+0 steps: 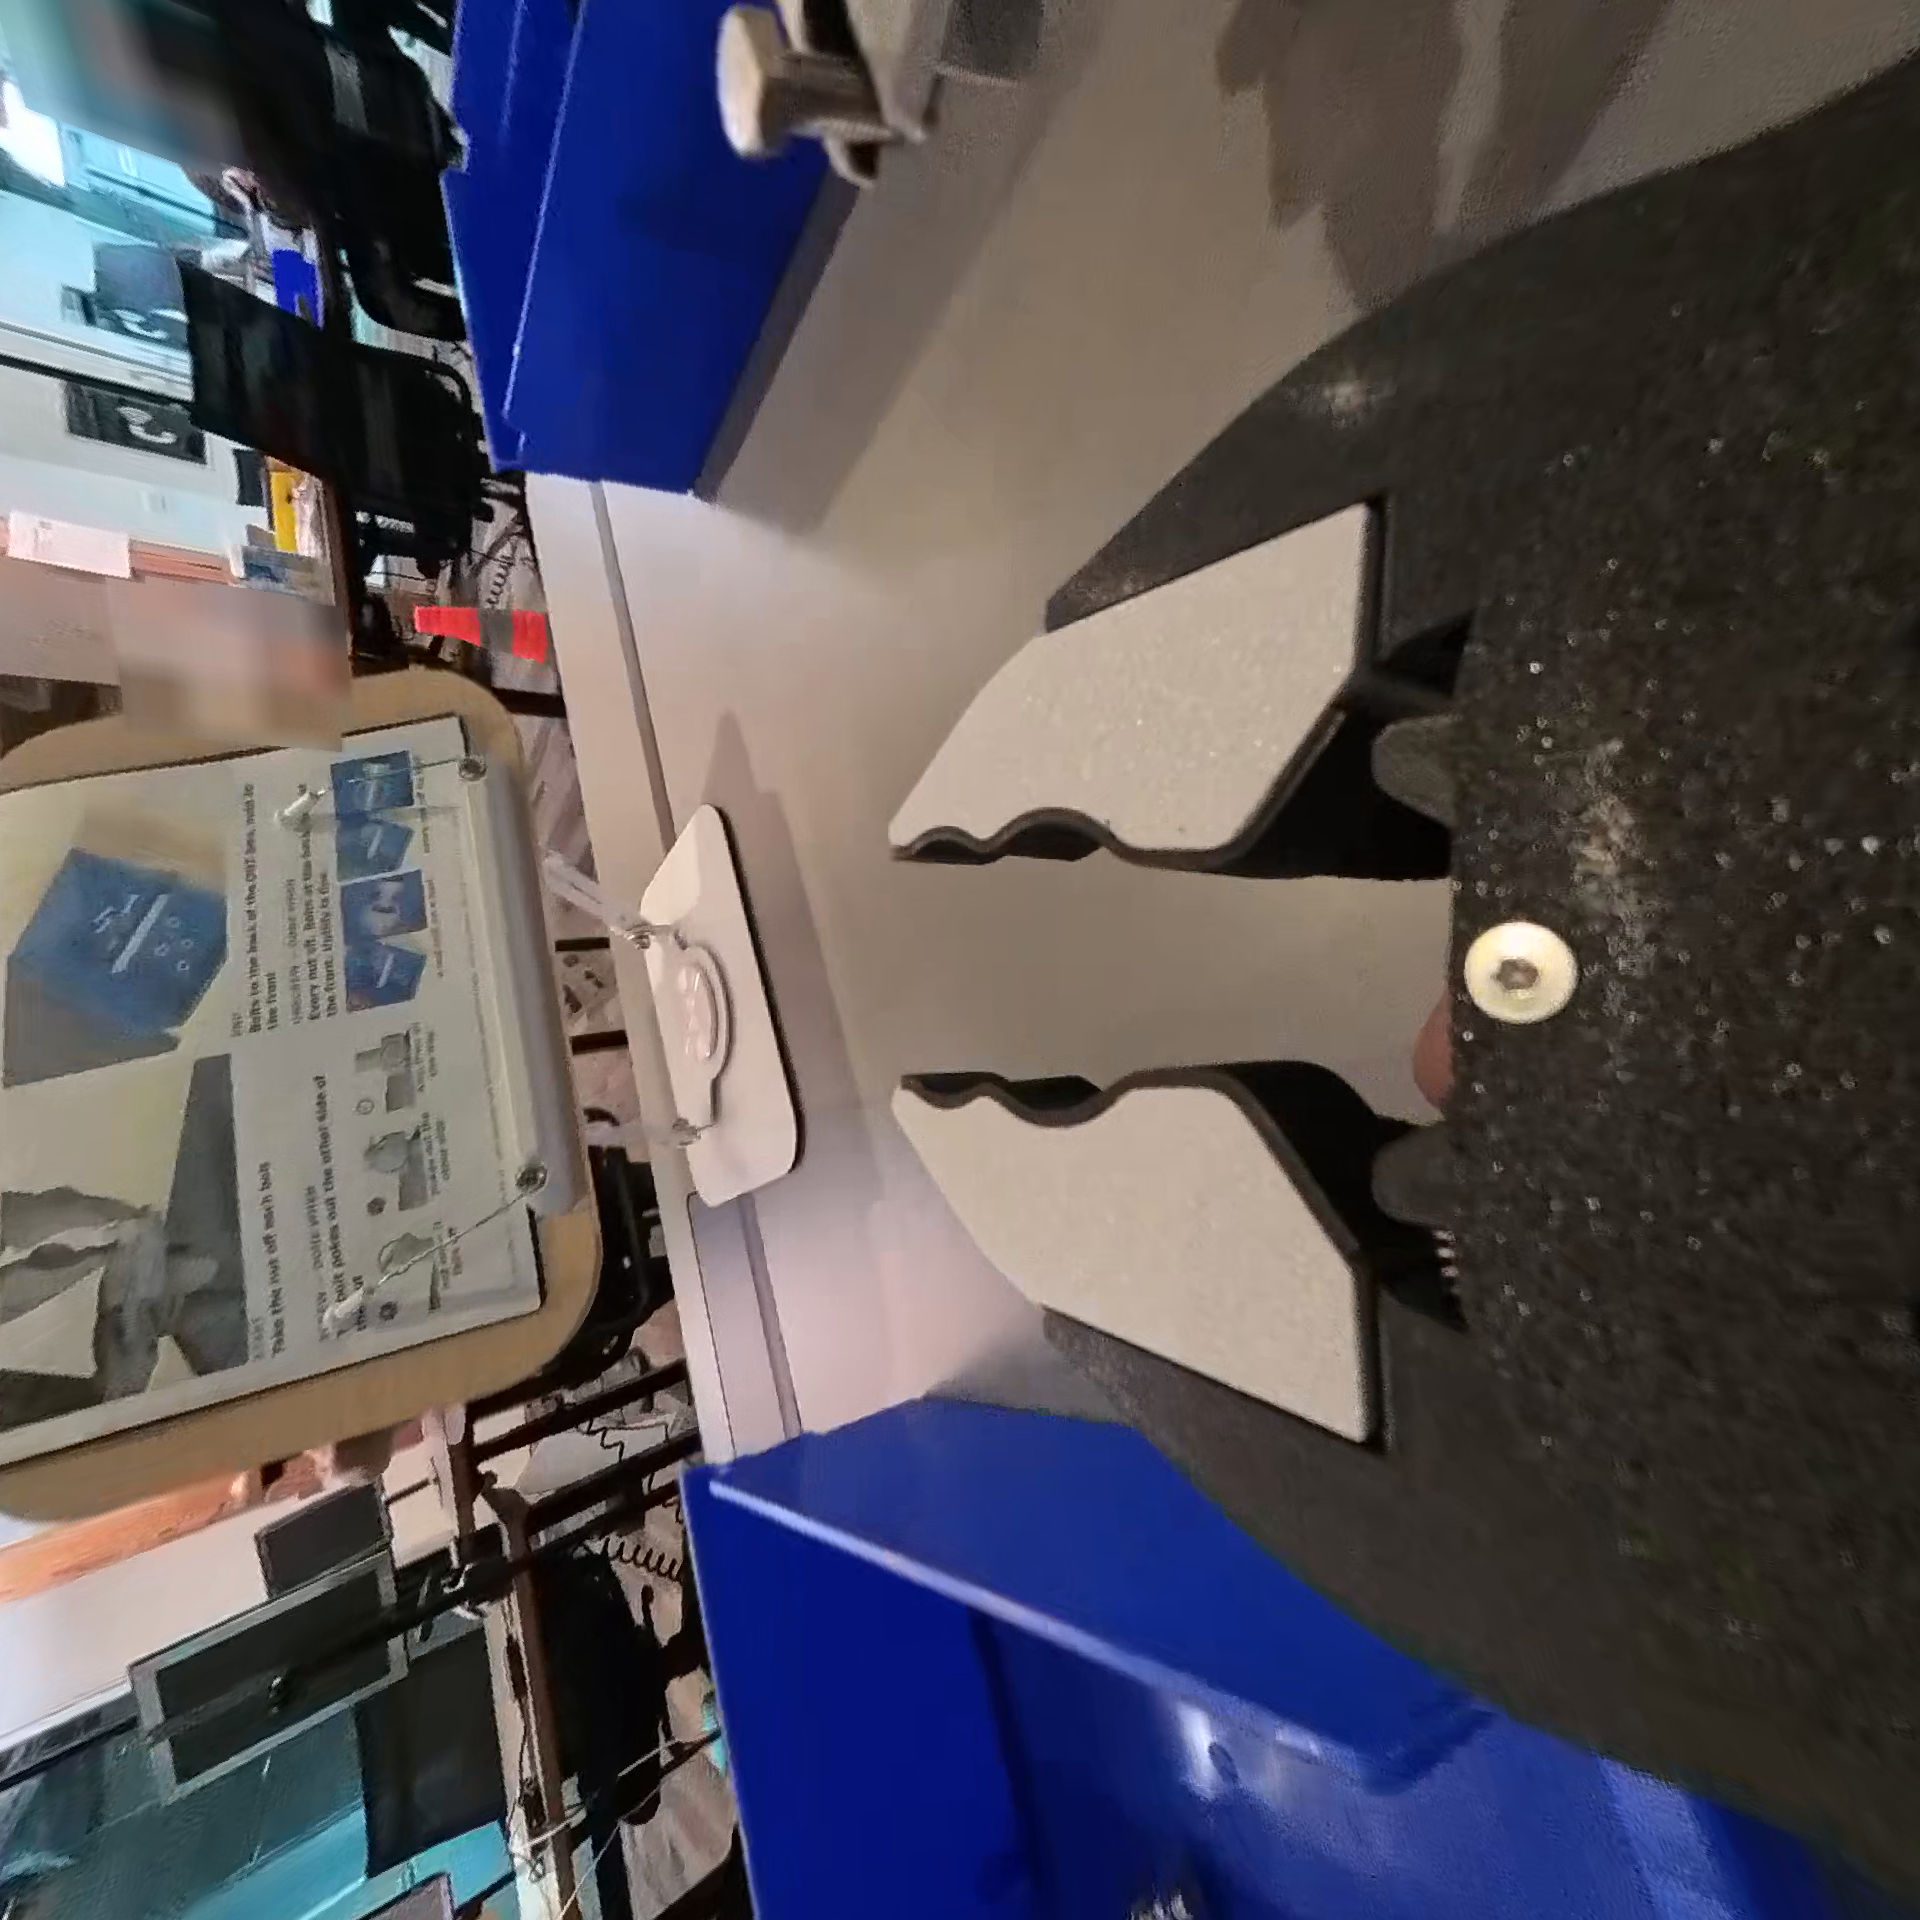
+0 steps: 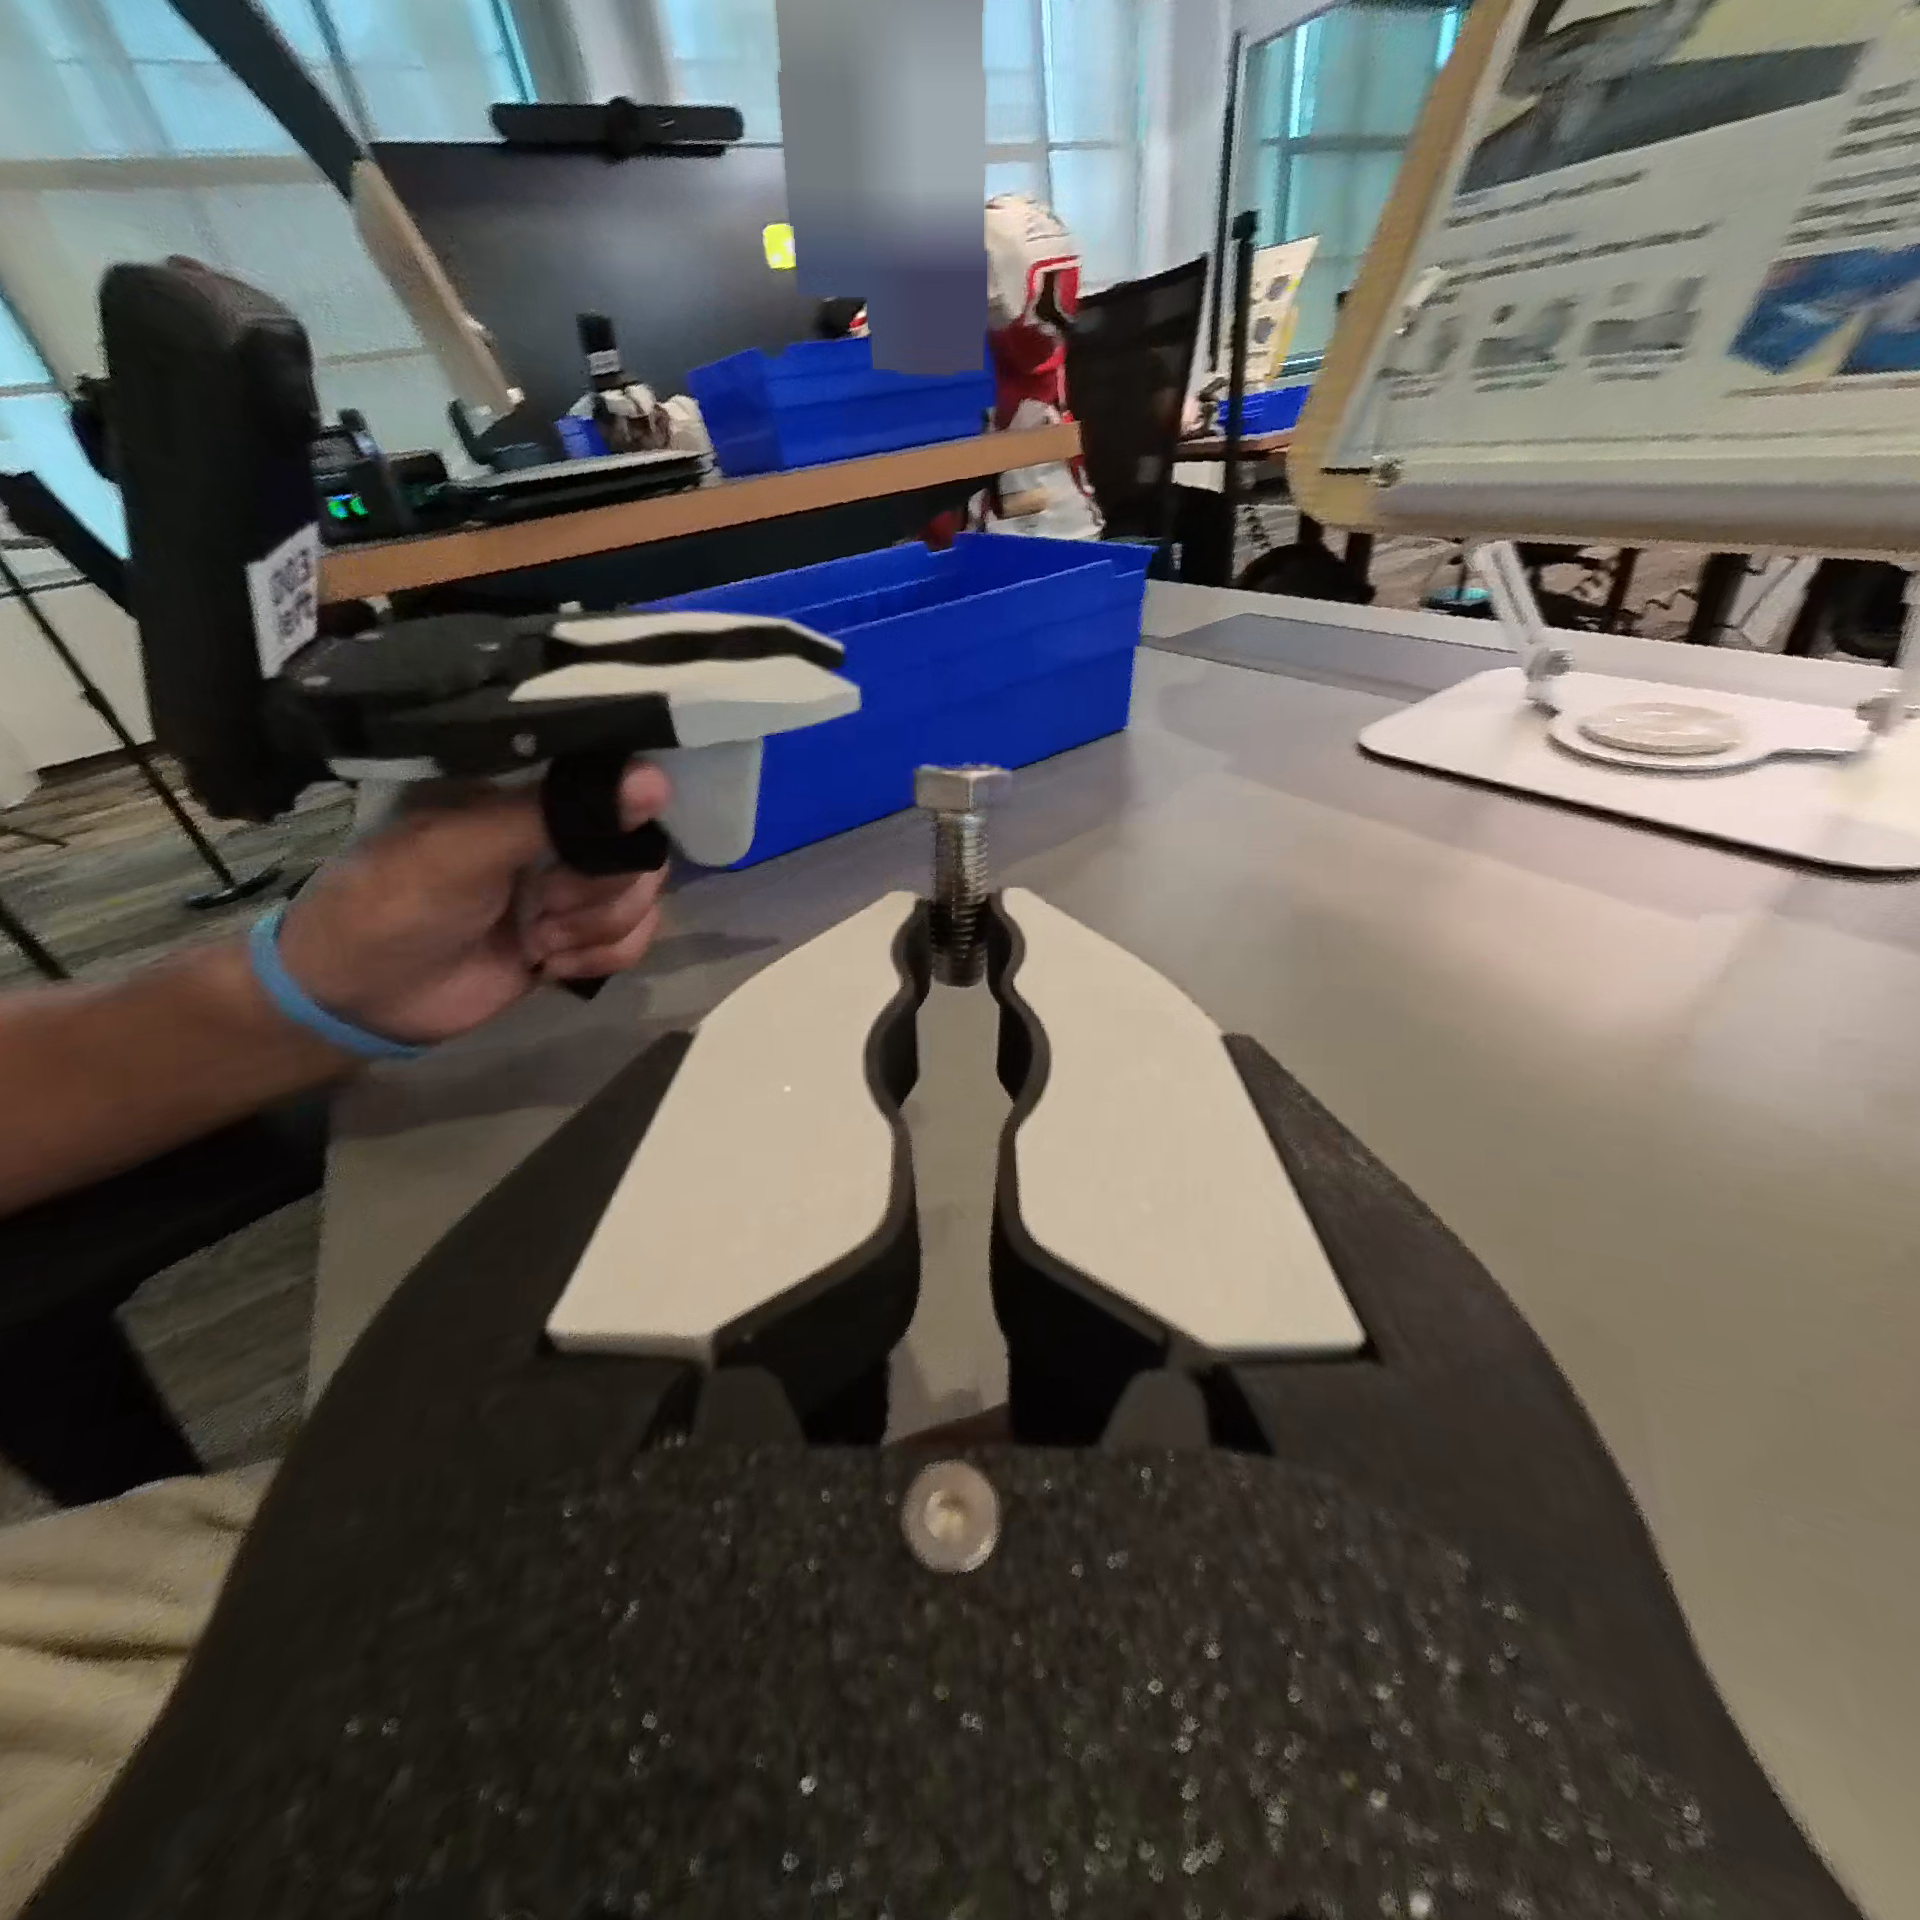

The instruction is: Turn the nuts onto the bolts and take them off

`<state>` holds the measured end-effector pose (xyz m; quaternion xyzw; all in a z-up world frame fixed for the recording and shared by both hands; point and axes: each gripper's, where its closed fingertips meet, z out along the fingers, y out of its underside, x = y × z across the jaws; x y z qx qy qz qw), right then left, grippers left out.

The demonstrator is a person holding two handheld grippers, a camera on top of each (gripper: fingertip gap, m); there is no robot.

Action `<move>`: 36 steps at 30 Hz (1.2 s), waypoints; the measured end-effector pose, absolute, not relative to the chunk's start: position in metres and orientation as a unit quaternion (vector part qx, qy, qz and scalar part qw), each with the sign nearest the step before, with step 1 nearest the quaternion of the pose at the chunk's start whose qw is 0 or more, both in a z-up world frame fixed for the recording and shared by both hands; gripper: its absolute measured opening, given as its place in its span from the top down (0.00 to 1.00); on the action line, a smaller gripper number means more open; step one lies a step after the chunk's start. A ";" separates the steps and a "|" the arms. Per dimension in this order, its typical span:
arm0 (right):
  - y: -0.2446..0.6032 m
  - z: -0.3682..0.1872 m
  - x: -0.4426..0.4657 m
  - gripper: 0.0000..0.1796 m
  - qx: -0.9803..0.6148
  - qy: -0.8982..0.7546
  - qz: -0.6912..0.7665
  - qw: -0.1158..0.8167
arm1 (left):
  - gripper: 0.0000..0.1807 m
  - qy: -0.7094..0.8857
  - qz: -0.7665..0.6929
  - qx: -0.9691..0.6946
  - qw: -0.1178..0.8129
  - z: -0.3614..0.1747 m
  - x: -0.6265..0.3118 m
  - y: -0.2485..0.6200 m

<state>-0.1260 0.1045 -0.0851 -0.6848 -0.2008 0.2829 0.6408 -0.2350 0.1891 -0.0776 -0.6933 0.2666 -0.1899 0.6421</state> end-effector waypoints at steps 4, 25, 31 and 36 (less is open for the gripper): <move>0.107 -0.084 -0.120 0.95 -0.686 -0.188 0.271 0.648 | 0.79 0.280 -0.180 -0.687 0.646 -0.080 -0.229 0.185; 0.207 -0.140 0.252 0.94 -0.991 -0.024 -0.005 0.128 | 0.77 0.257 -0.248 -0.730 0.583 -0.100 -0.237 0.203; 0.224 -0.164 0.240 0.94 -0.996 -0.034 -0.009 0.086 | 0.76 0.262 -0.247 -0.737 0.572 -0.105 -0.235 0.203; 0.227 -0.174 0.244 0.94 -0.997 -0.029 -0.020 0.071 | 0.77 0.270 -0.243 -0.736 0.571 -0.107 -0.234 0.202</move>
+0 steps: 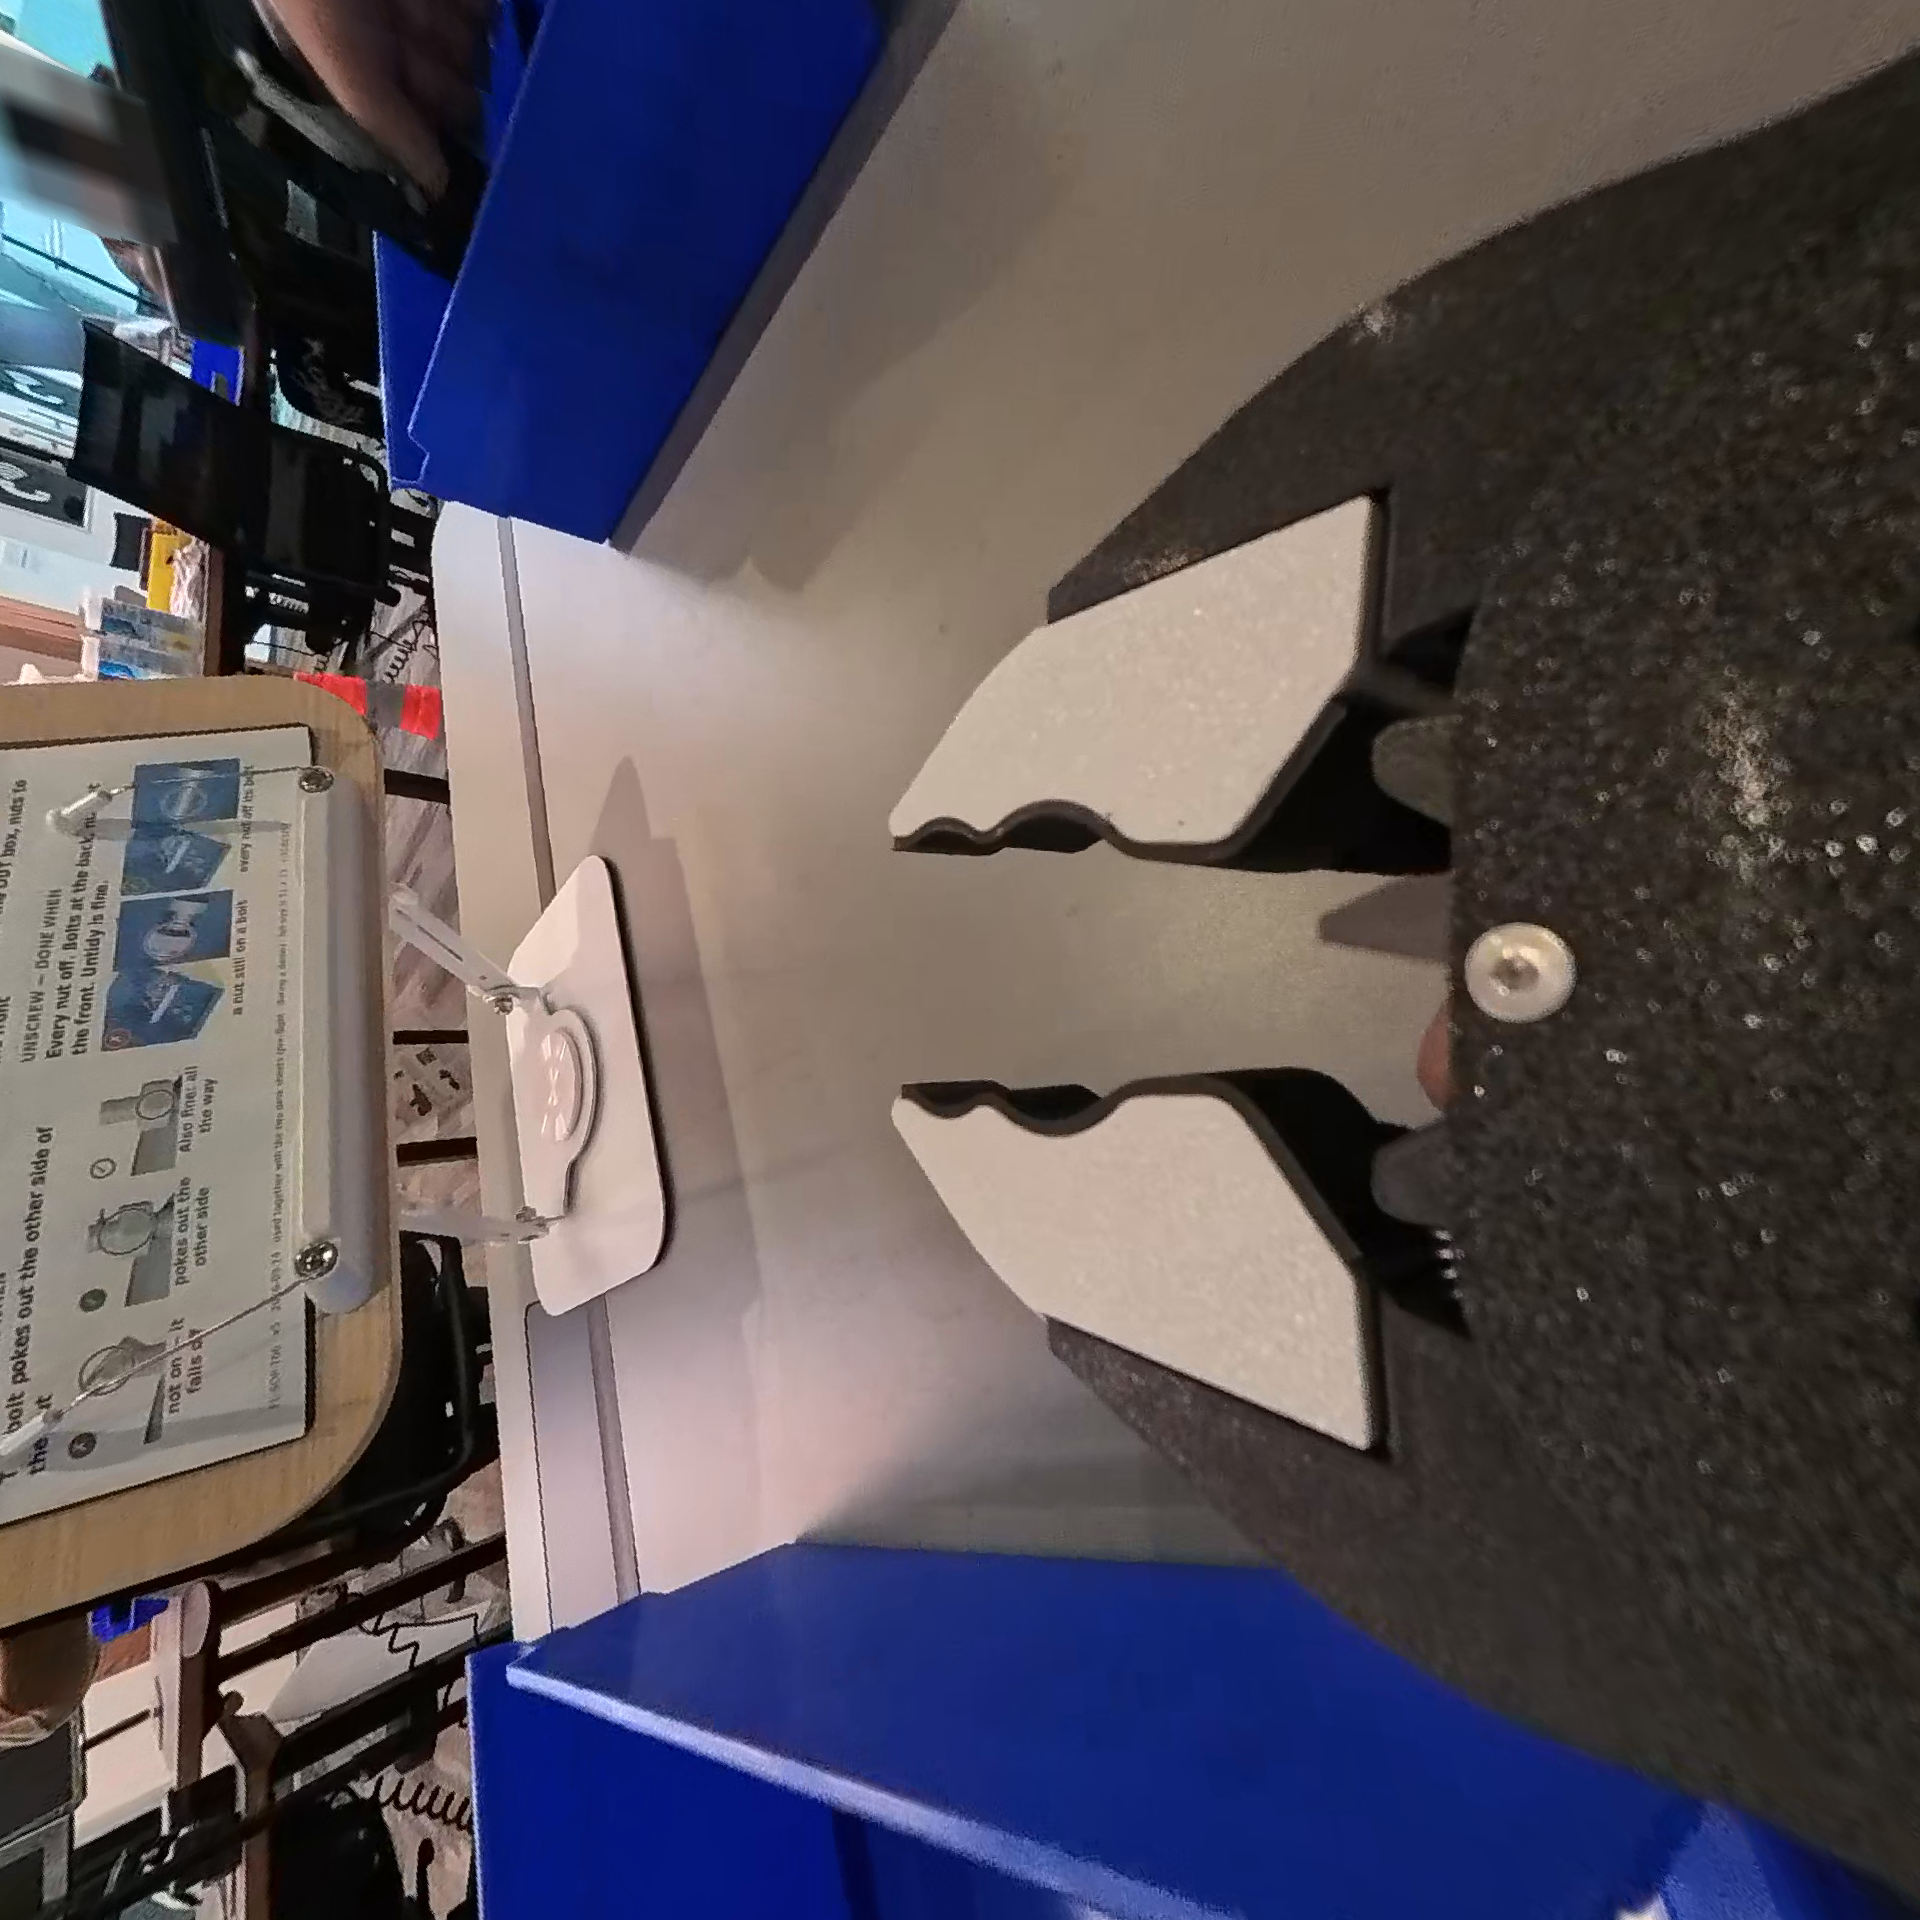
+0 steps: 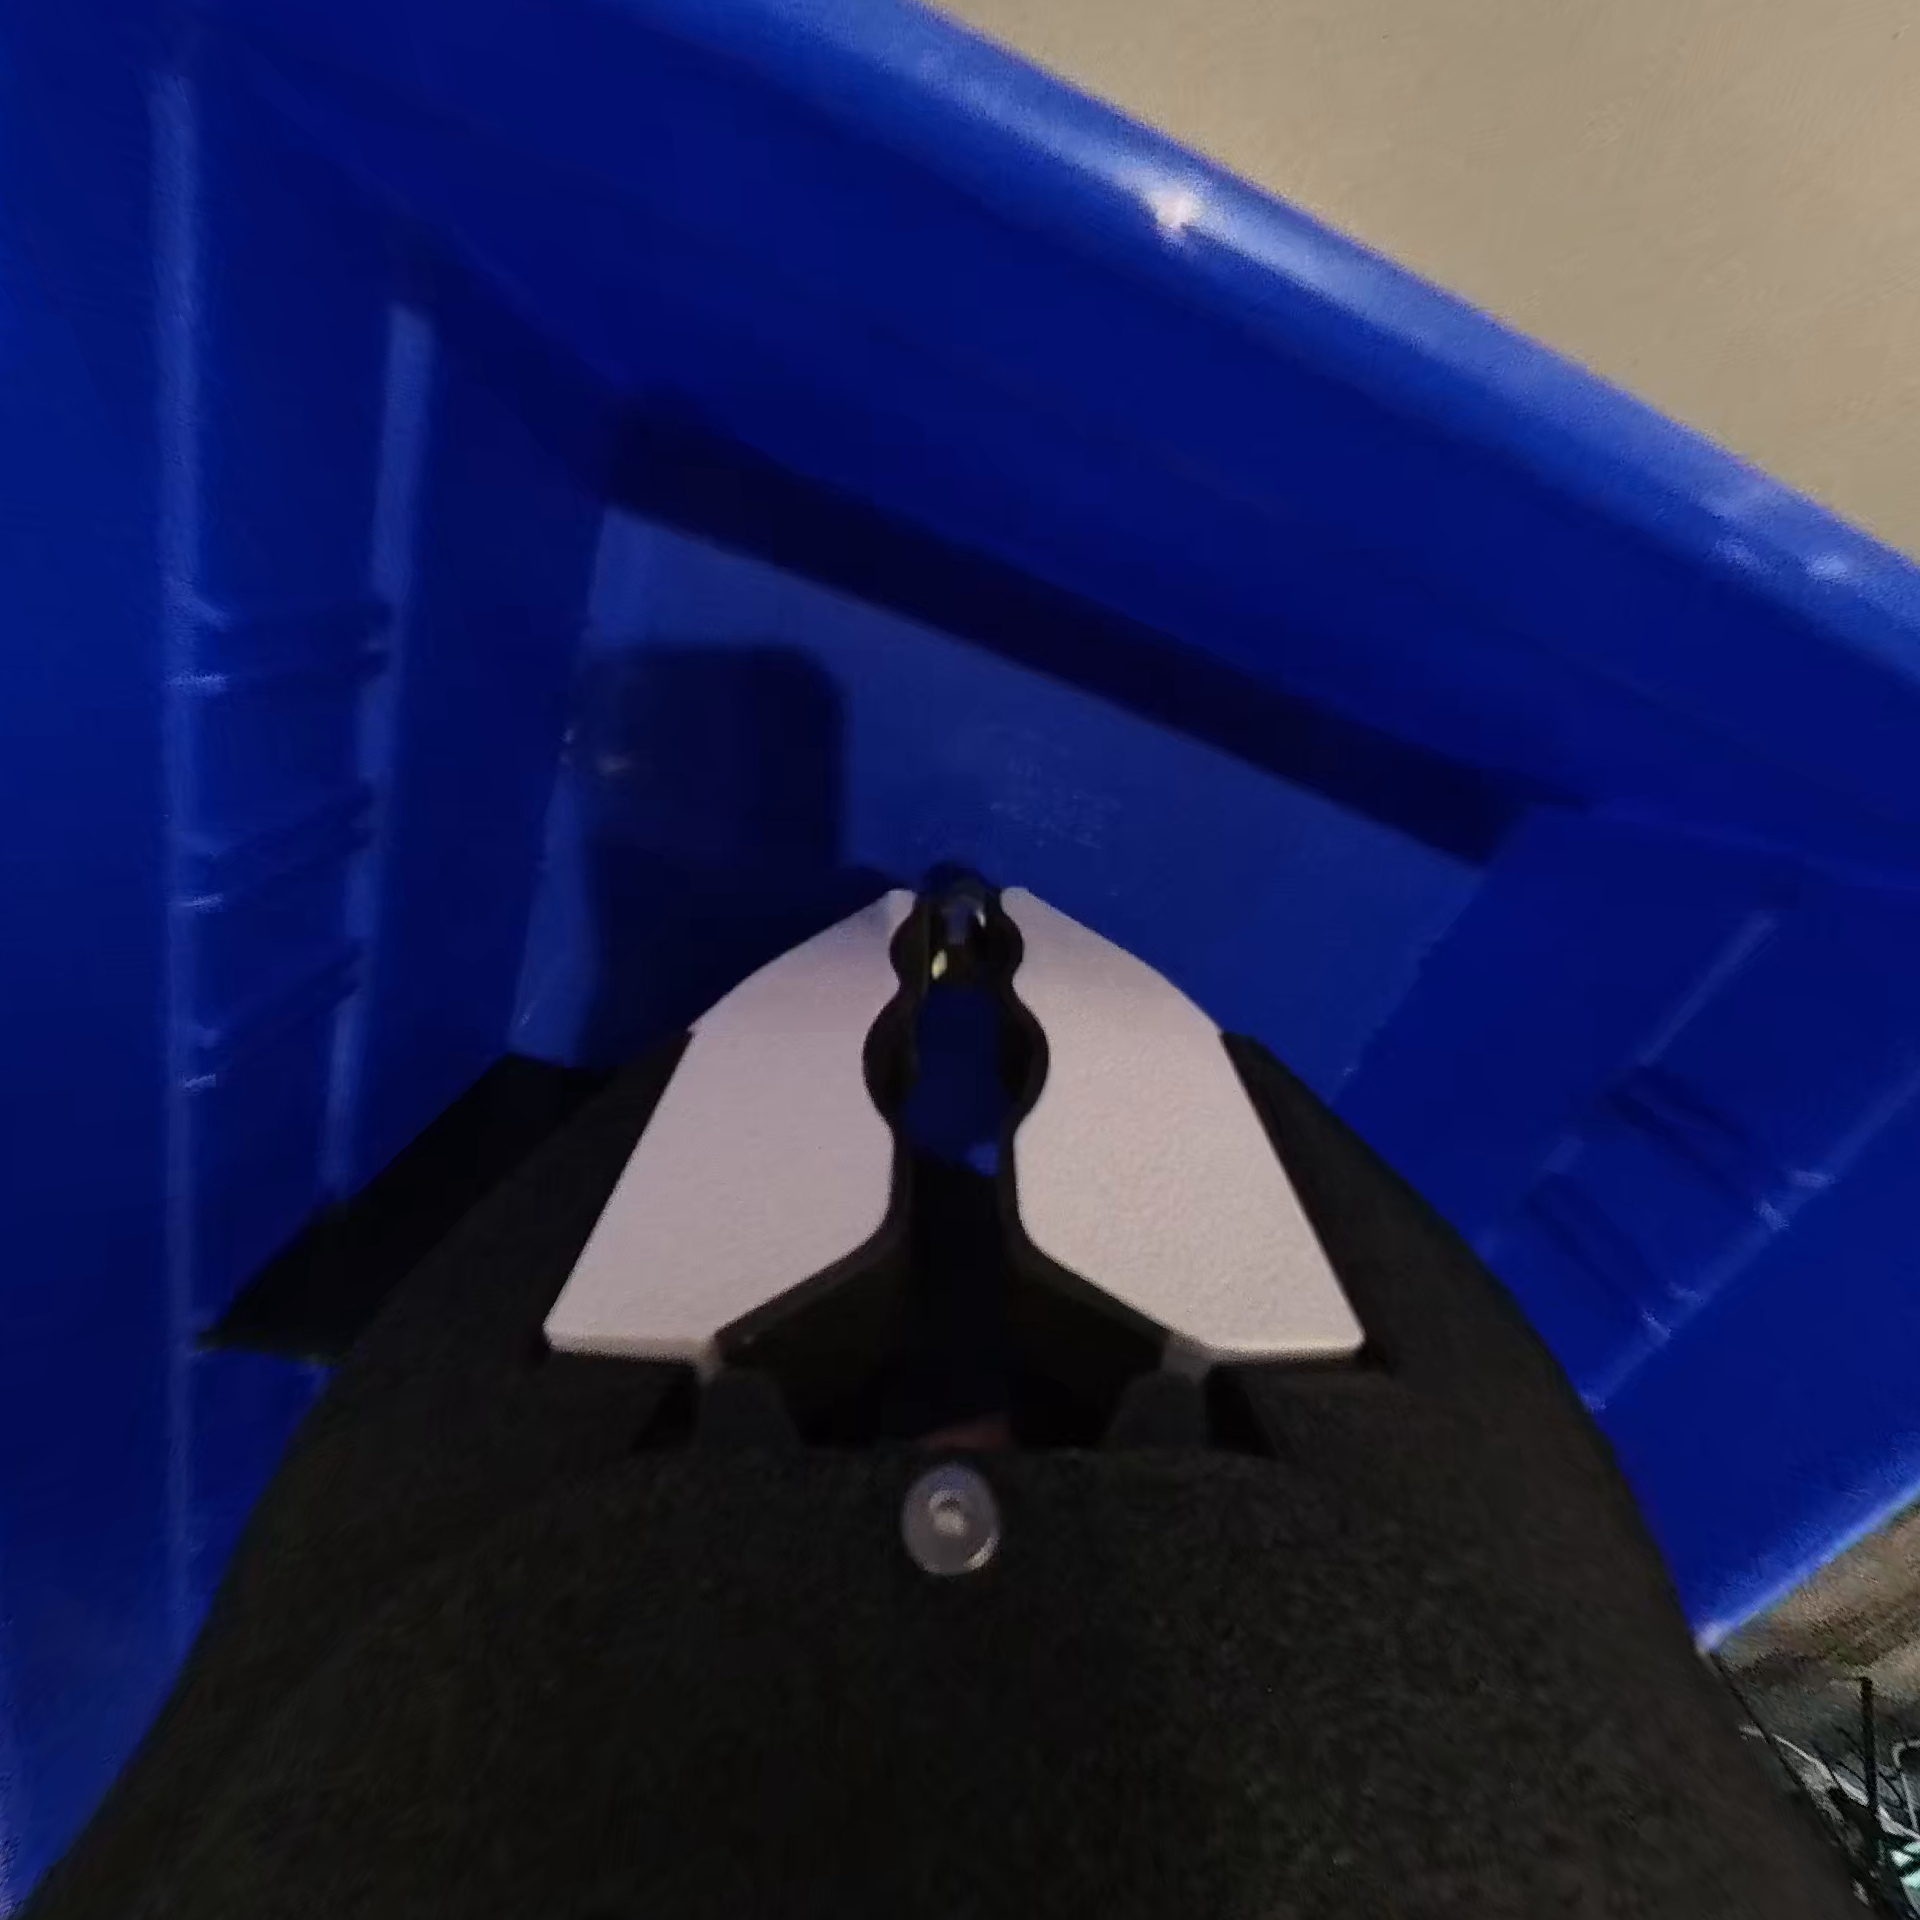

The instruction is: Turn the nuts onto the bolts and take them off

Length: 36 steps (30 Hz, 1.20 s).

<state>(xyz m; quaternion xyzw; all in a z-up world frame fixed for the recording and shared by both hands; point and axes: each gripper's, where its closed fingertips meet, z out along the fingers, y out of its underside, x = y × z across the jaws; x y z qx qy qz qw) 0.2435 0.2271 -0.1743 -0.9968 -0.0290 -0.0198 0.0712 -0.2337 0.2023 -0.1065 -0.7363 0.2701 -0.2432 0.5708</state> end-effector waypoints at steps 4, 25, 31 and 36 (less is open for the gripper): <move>0.228 -0.176 0.243 0.83 -0.996 -0.024 -0.019 0.088 | 0.77 0.273 -0.248 -0.737 0.566 -0.108 -0.232 0.201; 0.132 -0.098 -0.132 0.75 -0.725 -0.171 0.113 0.657 | 0.77 0.296 -0.225 -0.737 0.564 -0.114 -0.225 0.197; 0.122 -0.083 -0.119 0.80 -0.687 -0.176 0.090 0.699 | 0.77 0.303 -0.229 -0.742 0.552 -0.118 -0.222 0.197; 0.121 -0.086 -0.123 0.80 -0.692 -0.183 0.096 0.692 | 0.77 0.319 -0.237 -0.738 0.546 -0.118 -0.217 0.192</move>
